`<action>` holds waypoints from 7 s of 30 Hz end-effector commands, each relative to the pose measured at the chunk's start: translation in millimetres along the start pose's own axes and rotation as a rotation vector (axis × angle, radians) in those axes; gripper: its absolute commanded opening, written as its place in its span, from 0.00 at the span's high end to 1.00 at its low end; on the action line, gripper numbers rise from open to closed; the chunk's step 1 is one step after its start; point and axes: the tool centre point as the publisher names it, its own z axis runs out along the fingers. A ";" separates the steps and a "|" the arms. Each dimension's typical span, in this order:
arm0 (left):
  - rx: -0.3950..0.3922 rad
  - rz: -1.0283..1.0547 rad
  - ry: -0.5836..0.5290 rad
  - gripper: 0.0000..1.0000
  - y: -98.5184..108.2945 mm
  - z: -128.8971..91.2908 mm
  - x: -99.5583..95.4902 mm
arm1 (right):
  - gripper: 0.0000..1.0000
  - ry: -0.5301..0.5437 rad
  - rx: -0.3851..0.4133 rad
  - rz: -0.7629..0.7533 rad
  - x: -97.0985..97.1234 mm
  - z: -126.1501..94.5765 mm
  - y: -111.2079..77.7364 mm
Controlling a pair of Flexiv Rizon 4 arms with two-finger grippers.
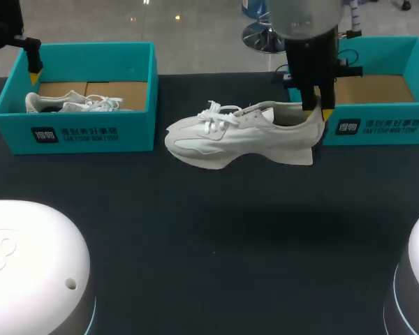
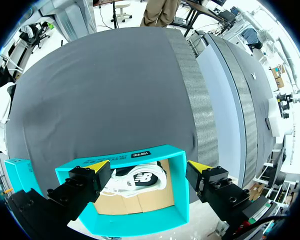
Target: Take the shoe out of the shoebox, open the shoe tongue, remove and reinsert the insole, then place the shoe into the shoebox
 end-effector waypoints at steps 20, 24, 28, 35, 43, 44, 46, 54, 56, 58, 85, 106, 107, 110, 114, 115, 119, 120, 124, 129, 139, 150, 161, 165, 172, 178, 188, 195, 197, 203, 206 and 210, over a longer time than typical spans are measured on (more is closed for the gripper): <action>-0.002 0.000 0.002 0.00 -1.2 0.0 0.3 | 1.00 0.044 0.088 -0.014 23.5 50.3 -18.0; -0.002 0.000 0.002 0.00 -1.2 0.0 0.3 | 1.00 0.080 0.082 0.007 30.7 76.9 -27.2; -0.002 0.000 0.002 0.00 -1.2 0.0 0.3 | 1.00 0.092 0.076 0.021 36.7 102.0 -33.7; -0.002 0.000 0.002 0.00 -1.2 0.0 0.3 | 1.00 0.130 0.034 -0.047 50.0 136.7 -37.6; -0.002 0.000 0.002 0.00 -1.2 0.0 0.3 | 1.00 0.124 0.037 -0.133 62.8 169.5 -33.7; -0.002 0.000 0.002 0.00 -1.2 0.0 0.3 | 1.00 0.123 0.038 -0.139 63.7 172.0 -33.4; -0.002 0.000 0.002 0.00 -1.2 0.0 0.3 | 1.00 0.114 0.046 -0.148 67.2 181.3 -32.9; -0.002 0.000 0.002 0.00 -1.2 0.0 0.3 | 1.00 0.094 0.055 -0.162 75.2 209.0 -35.0; -0.002 0.000 0.002 0.00 -1.2 0.0 0.3 | 1.00 0.091 0.057 -0.161 77.0 214.3 -35.7; -0.002 0.000 0.002 0.00 -1.2 0.0 0.3 | 1.00 0.083 0.060 -0.165 79.2 218.6 -36.3; -0.002 0.000 0.002 0.00 -1.2 0.0 0.3 | 0.00 0.348 -0.089 -0.896 49.9 140.2 -28.7; -0.002 0.000 0.002 0.00 -1.2 0.0 0.3 | 0.00 0.357 -0.096 -1.107 44.9 121.7 -40.5; -0.002 0.000 0.002 0.00 -1.2 0.0 0.3 | 0.00 0.357 -0.096 -1.107 44.9 121.7 -40.5; -0.002 0.000 0.002 0.00 -1.2 0.0 0.3 | 0.00 0.357 -0.096 -1.107 44.9 121.7 -40.5; -0.002 0.000 0.002 0.00 -1.2 0.0 0.3 | 0.00 0.357 -0.096 -1.107 44.9 121.7 -40.5; -0.002 0.000 0.002 0.00 -1.2 0.0 0.3 | 0.00 0.357 -0.096 -1.107 44.9 121.7 -40.5; -0.002 0.000 0.002 0.00 -1.2 0.0 0.3 | 0.00 0.357 -0.096 -1.107 44.9 121.7 -40.5; -0.002 0.000 0.002 0.00 -1.2 0.0 0.3 | 0.00 0.357 -0.096 -1.107 44.9 121.7 -40.5; -0.002 0.000 0.002 0.00 -1.2 0.0 0.3 | 0.00 0.405 -0.169 -1.211 37.8 125.2 -37.5; -0.002 0.000 0.002 0.00 -1.2 0.0 0.3 | 0.00 0.461 -0.338 -1.598 26.1 132.9 -36.7; -0.002 0.000 0.002 0.00 -1.2 0.0 0.3 | 0.00 0.592 -0.465 -2.069 16.9 137.6 -42.0; -0.002 0.000 0.002 0.00 -1.2 0.0 0.3 | 0.00 0.557 -0.421 -2.008 17.5 139.6 -38.8; -0.002 0.000 0.002 0.00 -1.2 0.0 0.3 | 0.00 0.557 -0.421 -2.008 17.5 139.6 -38.8; -0.002 0.000 0.002 0.00 -1.2 0.0 0.3 | 0.00 0.688 -0.555 -1.986 19.6 141.7 -39.2; -0.002 0.000 0.002 0.00 -1.2 0.0 0.3 | 0.00 0.939 -0.882 -1.841 1.5 164.7 -42.2; -0.002 0.000 0.002 0.00 -1.2 0.0 0.3 | 0.00 1.083 -0.967 -1.758 -2.7 176.6 -42.6; -0.002 0.000 0.002 0.00 -1.2 0.0 0.3 | 0.00 1.219 -0.897 -1.695 12.4 193.0 -37.5; -0.002 0.000 0.002 0.00 -1.2 0.0 0.3 | 0.00 1.191 -0.853 -1.689 15.0 191.0 -37.5; -0.002 0.000 0.002 0.00 -1.2 0.0 0.3 | 0.00 1.191 -0.853 -1.689 15.0 191.0 -37.5; -0.002 0.000 0.002 0.00 -1.2 0.0 0.3 | 0.00 1.215 -0.844 -1.681 15.2 192.6 -36.5; -0.002 0.000 0.002 0.00 -1.2 0.0 0.3 | 0.00 1.286 -0.893 -1.622 15.4 200.4 -37.4; -0.002 0.000 0.002 0.00 -1.2 0.0 0.3 | 0.00 1.350 -0.900 -1.571 16.4 211.7 -39.7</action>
